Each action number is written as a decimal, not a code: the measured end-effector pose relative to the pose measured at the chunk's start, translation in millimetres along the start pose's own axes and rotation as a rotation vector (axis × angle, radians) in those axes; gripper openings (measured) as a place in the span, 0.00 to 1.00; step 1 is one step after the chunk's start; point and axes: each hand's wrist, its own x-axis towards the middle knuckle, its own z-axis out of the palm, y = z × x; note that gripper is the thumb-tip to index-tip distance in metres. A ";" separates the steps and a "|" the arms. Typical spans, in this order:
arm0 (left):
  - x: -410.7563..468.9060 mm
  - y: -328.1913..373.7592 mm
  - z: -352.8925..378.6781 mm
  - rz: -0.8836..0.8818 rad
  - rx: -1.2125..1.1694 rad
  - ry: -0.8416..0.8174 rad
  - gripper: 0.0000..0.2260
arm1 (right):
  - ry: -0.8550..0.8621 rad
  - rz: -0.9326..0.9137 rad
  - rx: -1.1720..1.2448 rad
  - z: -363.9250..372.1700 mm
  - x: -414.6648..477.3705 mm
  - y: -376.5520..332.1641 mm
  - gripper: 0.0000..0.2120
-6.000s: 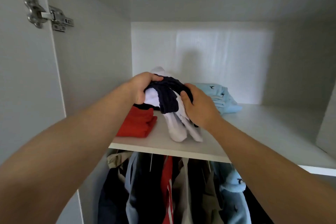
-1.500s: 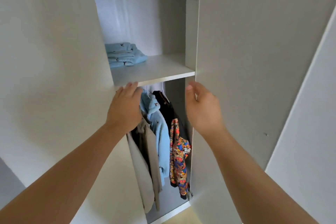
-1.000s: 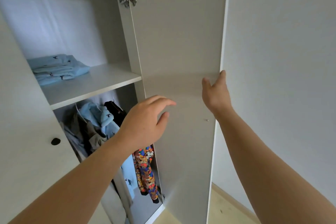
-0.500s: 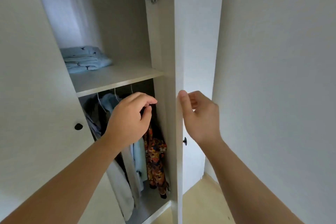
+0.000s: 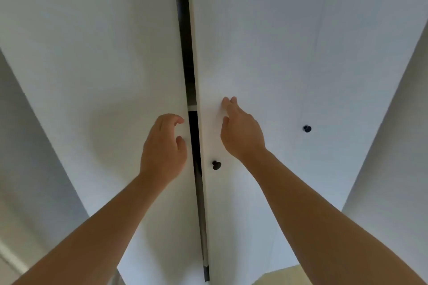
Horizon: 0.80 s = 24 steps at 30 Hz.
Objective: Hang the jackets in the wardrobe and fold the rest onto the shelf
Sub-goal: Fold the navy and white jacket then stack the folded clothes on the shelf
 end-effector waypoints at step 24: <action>18.2 -55.0 22.1 -0.009 0.283 -0.274 0.30 | -0.274 -0.080 -0.181 59.5 79.9 18.3 0.38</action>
